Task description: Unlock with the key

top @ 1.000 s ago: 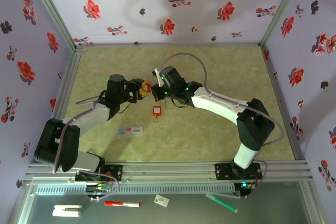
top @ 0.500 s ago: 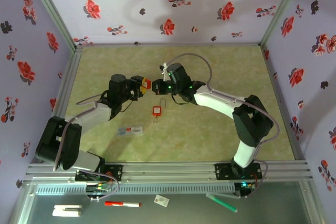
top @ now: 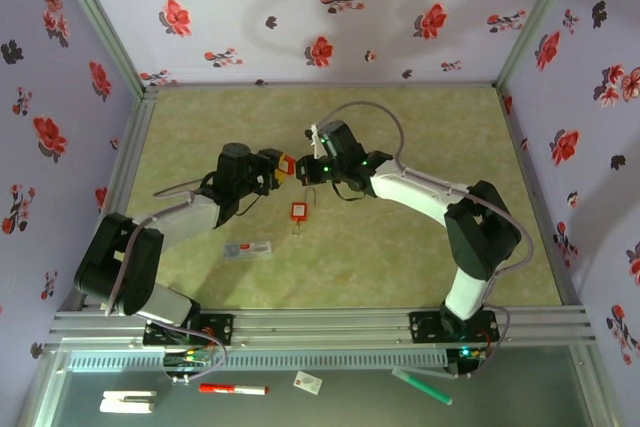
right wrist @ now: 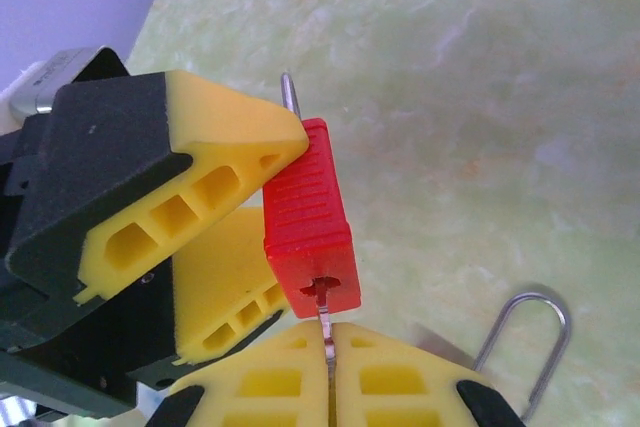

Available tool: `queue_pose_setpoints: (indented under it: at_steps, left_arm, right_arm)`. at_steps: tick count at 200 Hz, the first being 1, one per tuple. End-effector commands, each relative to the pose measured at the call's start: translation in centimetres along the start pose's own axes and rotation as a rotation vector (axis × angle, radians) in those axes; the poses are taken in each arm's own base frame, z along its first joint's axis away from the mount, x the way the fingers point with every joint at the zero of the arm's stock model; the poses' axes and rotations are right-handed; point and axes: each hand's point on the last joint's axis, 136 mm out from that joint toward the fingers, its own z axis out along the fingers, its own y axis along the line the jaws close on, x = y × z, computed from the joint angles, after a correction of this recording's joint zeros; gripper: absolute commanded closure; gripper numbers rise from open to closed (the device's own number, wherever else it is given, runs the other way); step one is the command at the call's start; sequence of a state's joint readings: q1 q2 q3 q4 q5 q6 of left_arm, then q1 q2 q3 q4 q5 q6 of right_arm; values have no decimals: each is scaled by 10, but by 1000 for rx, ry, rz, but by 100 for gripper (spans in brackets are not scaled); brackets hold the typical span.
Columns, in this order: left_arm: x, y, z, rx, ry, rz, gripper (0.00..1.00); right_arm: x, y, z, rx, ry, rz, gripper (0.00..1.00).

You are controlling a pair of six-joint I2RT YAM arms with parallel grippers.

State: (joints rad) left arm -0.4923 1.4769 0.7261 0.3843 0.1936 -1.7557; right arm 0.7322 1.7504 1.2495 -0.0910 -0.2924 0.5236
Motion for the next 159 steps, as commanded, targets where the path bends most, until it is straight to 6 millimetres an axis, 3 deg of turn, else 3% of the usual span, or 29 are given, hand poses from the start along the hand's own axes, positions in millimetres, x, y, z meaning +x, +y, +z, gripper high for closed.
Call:
queue_pose_setpoints:
  at_steps: [1, 33, 75, 133, 159]
  left_arm:
    - [117, -60, -25, 171, 437, 182, 100]
    - [117, -57, -30, 157, 439, 180, 100]
    - [122, -54, -34, 74, 452, 220, 100]
    - [123, -59, -27, 85, 454, 227, 100]
    - [125, -54, -23, 77, 460, 224, 100]
  right_arm:
    - [-35, 2, 9, -144, -127, 115, 100]
    - [-49, 0, 5, -284, -171, 247, 100]
    - [-37, -3, 7, -215, -127, 186, 100]
    - [-13, 13, 4, 19, -67, -154, 100]
    - [-15, 14, 0, 84, -74, -264, 100]
